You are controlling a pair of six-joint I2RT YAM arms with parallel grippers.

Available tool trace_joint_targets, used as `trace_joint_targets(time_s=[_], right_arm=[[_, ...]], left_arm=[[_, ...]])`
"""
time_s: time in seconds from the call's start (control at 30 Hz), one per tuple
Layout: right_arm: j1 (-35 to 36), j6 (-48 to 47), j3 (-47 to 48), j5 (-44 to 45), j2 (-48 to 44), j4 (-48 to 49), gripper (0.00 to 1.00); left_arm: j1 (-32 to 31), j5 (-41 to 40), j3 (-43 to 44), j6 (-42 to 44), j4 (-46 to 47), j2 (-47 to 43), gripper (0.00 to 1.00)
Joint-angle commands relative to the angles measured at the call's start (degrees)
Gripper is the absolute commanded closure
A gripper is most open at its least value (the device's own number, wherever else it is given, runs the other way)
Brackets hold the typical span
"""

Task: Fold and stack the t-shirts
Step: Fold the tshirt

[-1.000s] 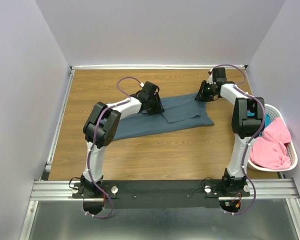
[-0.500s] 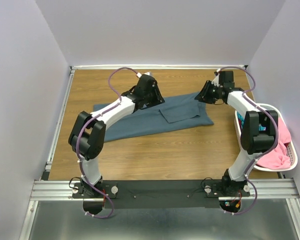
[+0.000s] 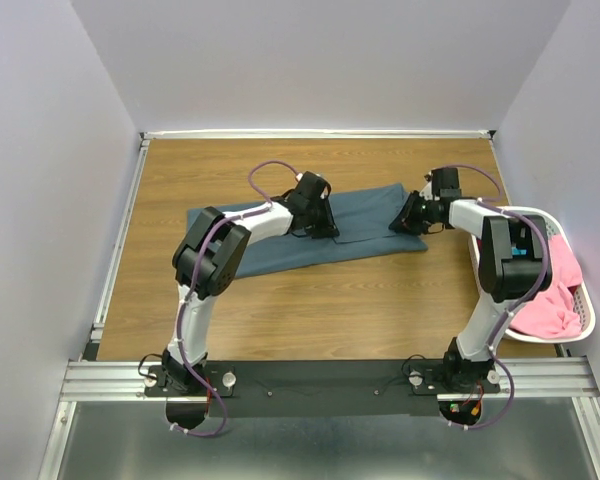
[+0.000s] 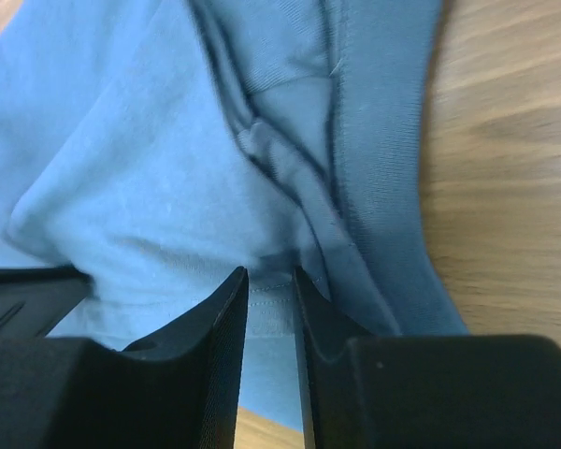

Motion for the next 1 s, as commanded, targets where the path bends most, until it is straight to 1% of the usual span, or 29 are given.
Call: trace_joint_targets(time_s=[0.0, 0.1, 0.13, 0.17, 0.27, 0.33, 0.37, 0.4, 0.43, 0.47, 0.53, 0.57, 0.6, 0.63, 0.67, 0.7, 0.77, 0.83, 0.87, 0.97], right_arm=[[-1.1, -1.43, -2.18, 7.91, 0.41, 0.54, 0.67], [-1.1, -1.95, -2.45, 10.82, -2.66, 0.45, 0.67], [-1.1, -2.13, -2.28, 11.69, -4.5, 0.36, 0.67], [-1.01, -2.22, -2.27, 11.87, -4.52, 0.01, 0.67], [1.08, -2.66, -1.13, 12.4, -8.2, -2.1, 0.66], [3.11, -2.4, -0.69, 13.54, -10.4, -4.03, 0.65], [5.03, -2.05, -0.78, 13.72, -10.85, -4.64, 0.63], [5.66, -1.52, -0.87, 13.2, -11.37, -5.09, 0.62], [6.19, -0.04, -1.56, 10.5, -11.81, -5.44, 0.61], [7.06, 0.85, -1.83, 9.6, -11.9, -5.62, 0.59], [8.73, 2.78, -2.8, 9.33, -12.08, -5.79, 0.56], [9.18, 3.57, -3.15, 8.98, -11.99, -5.79, 0.54], [9.36, 4.36, -3.41, 8.19, -11.73, -5.71, 0.49], [9.71, 5.24, -3.5, 5.92, -11.29, -5.7, 0.46], [10.06, 5.6, -3.76, 5.03, -10.25, -5.7, 0.43], [10.15, 5.86, -3.94, 4.24, -9.71, -5.7, 0.41], [10.15, 6.39, -4.29, 4.05, -9.01, -5.7, 0.39], [10.15, 6.48, -4.38, 4.93, -8.48, -5.62, 0.39], [10.24, 6.57, -4.38, 5.37, -8.04, -5.7, 0.39], [10.15, 5.61, -4.03, 7.04, -5.67, -5.44, 0.39]], left_arm=[[1.12, -0.71, -4.86, 0.04, -1.01, -0.11, 0.68], [1.29, -1.06, -6.63, 0.13, -0.84, -3.35, 0.67], [1.21, -1.15, -7.24, 0.04, -0.92, -4.5, 0.64], [1.21, -1.15, -7.68, 0.13, -1.18, -5.73, 0.64], [1.21, -2.55, -8.3, 0.92, -2.68, -11.27, 0.5], [1.29, -5.53, -8.48, 1.71, -4.87, -16.01, 0.43], [1.55, -8.41, -8.74, 3.11, -5.57, -17.51, 0.4], [1.82, -9.22, -9.0, 3.82, -6.36, -20.39, 0.4], [2.26, -12.63, -9.35, 4.43, -7.76, -21.81, 0.4], [2.96, -16.58, -11.01, 5.22, -8.04, -23.22, 0.4], [6.55, -18.8, -14.17, 5.75, -8.3, -26.04, 0.4], [8.22, -18.99, -15.15, 6.1, -8.39, -26.66, 0.4], [9.8, -18.47, -16.11, 6.98, -8.48, -27.01, 0.4], [13.21, -18.37, -17.08, 7.42, -8.31, -27.1, 0.4], [14.55, -19.24, -19.09, 7.86, -8.31, -27.1, 0.4], [15.96, -19.77, -20.16, 8.13, -8.31, -26.93, 0.4], [19.29, -19.69, -22.87, 8.57, -7.0, -26.49, 0.4], [20.89, -18.46, -23.59, 9.18, -6.11, -24.66, 0.4], [22.29, -18.29, -23.07, 9.45, -6.28, -23.77, 0.4], [23.7, -18.11, -21.32, 9.98, -6.46, -20.08, 0.4]])
